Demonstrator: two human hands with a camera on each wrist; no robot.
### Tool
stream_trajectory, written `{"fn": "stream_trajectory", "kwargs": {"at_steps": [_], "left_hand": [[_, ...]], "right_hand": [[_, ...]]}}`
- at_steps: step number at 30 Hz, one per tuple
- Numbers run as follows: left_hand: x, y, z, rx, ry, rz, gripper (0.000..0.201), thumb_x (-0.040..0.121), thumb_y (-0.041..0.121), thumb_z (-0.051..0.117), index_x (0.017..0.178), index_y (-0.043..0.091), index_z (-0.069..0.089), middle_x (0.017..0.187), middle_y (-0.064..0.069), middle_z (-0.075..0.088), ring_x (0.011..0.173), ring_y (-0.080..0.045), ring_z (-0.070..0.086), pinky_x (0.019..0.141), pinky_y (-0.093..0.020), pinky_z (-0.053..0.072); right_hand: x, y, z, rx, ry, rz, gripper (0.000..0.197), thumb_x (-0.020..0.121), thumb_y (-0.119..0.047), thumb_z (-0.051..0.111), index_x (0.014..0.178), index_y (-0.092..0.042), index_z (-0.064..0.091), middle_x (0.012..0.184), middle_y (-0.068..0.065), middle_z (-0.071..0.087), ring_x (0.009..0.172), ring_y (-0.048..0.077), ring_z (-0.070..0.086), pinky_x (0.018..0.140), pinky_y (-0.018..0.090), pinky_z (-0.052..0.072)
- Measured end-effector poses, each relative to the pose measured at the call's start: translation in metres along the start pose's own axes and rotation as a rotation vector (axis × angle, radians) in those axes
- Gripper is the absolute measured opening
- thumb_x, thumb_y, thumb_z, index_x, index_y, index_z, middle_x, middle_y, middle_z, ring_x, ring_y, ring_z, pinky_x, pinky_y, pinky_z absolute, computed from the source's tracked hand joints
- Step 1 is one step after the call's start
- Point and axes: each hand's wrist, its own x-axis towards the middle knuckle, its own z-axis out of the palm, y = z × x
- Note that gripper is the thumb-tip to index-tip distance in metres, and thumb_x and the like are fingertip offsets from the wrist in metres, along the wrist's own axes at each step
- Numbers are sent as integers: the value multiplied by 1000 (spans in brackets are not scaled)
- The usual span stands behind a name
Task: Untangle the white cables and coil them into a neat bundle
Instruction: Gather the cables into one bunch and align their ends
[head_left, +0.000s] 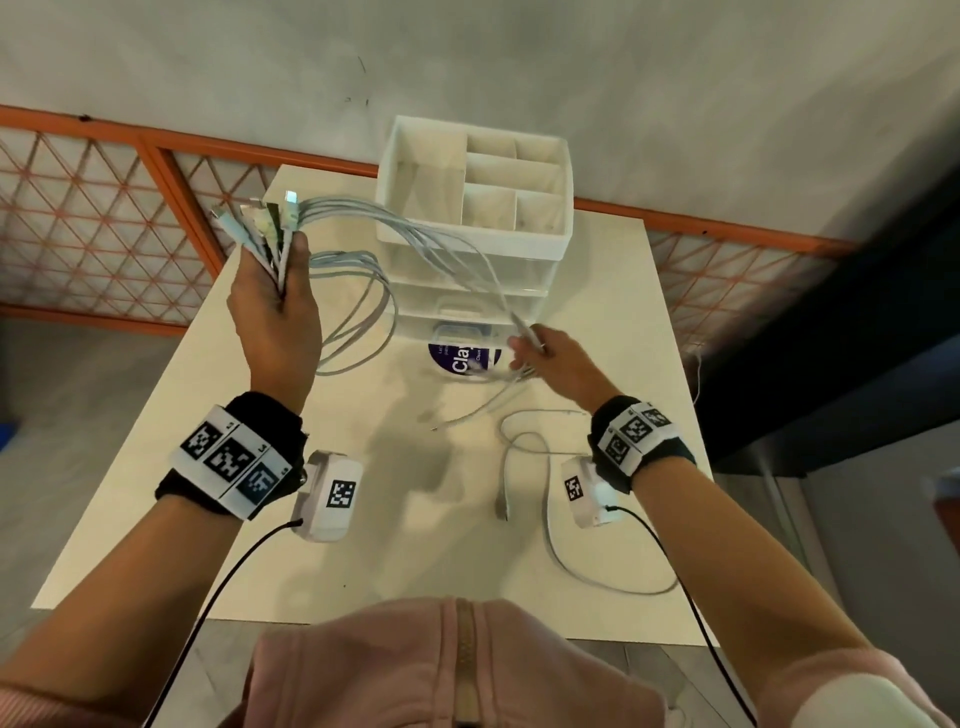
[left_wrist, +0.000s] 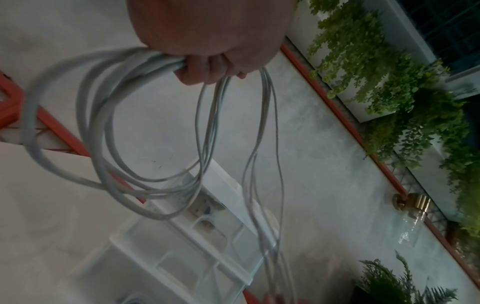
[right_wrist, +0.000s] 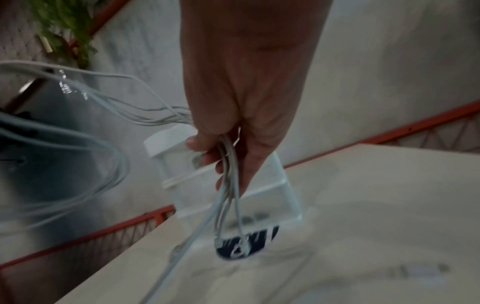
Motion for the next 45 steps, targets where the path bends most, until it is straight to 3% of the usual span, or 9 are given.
{"fn": "stream_trajectory", "kwargs": {"at_steps": [4, 8, 12, 18, 23, 29, 37, 42, 45], "left_hand": [[0, -1, 2, 68, -16, 17, 39, 98, 28, 46, 111, -7, 57, 96, -11, 65, 79, 2, 58, 75, -10, 42], [-12, -11, 7, 176, -106, 6, 32, 96, 31, 49, 108, 3, 59, 98, -12, 68, 74, -2, 57, 73, -17, 43], [-31, -18, 12, 246, -162, -13, 33, 96, 27, 52, 109, -3, 60, 101, -20, 70, 88, -19, 63, 70, -18, 38], [-38, -19, 16, 274, -229, 8, 31, 97, 25, 52, 105, -4, 59, 88, -14, 67, 77, -19, 57, 63, -18, 31], [-34, -26, 19, 277, -321, -70, 32, 94, 32, 55, 103, 2, 63, 85, -11, 67, 78, -22, 59, 62, -19, 31], [-45, -14, 32, 213, -587, -192, 28, 85, 33, 68, 84, 26, 42, 56, 10, 41, 43, 4, 44, 48, -10, 34], [-56, 18, 47, -146, -702, -261, 11, 100, 23, 42, 98, 15, 49, 43, 25, 50, 40, 8, 46, 45, -7, 34], [-56, 26, 47, -239, -701, -294, 17, 102, 20, 39, 91, 18, 51, 50, 22, 55, 49, 8, 53, 50, -3, 37], [-55, 29, 47, -220, -760, -272, 20, 102, 28, 36, 89, 21, 50, 67, 18, 52, 61, 7, 52, 62, -11, 43]], "right_hand": [[-8, 13, 41, -86, -282, 88, 27, 81, -35, 71, 93, -12, 62, 90, 3, 66, 81, 16, 60, 80, 32, 46], [-12, 35, 48, -286, -414, 172, 52, 70, -19, 82, 113, -3, 57, 101, 5, 59, 92, 19, 54, 81, 30, 44], [-28, 60, 57, -469, -562, 92, 37, 66, 9, 75, 101, 0, 68, 94, -4, 48, 88, 16, 48, 68, 22, 39], [-35, 65, 56, -554, -535, -81, 12, 68, 1, 77, 79, 1, 73, 91, -3, 42, 92, 20, 48, 88, 32, 44], [-26, 10, 2, -312, -619, -30, 14, 75, -3, 74, 88, -4, 70, 76, -7, 62, 66, -8, 55, 65, 0, 37], [-26, -67, -31, 174, -268, -164, 14, 80, 0, 70, 88, -6, 60, 75, 6, 63, 63, 0, 59, 61, 8, 44], [-24, -88, 5, 312, -100, -196, 21, 77, -1, 74, 79, -6, 53, 70, 4, 57, 61, 14, 61, 55, 16, 48], [-25, -77, 15, 410, -210, -116, 42, 69, -6, 81, 91, -12, 45, 90, 4, 57, 77, 22, 64, 74, 36, 51], [-22, -76, 20, 261, -346, -114, 59, 63, -18, 86, 108, -17, 48, 105, 4, 55, 90, 17, 60, 83, 32, 51]]}}
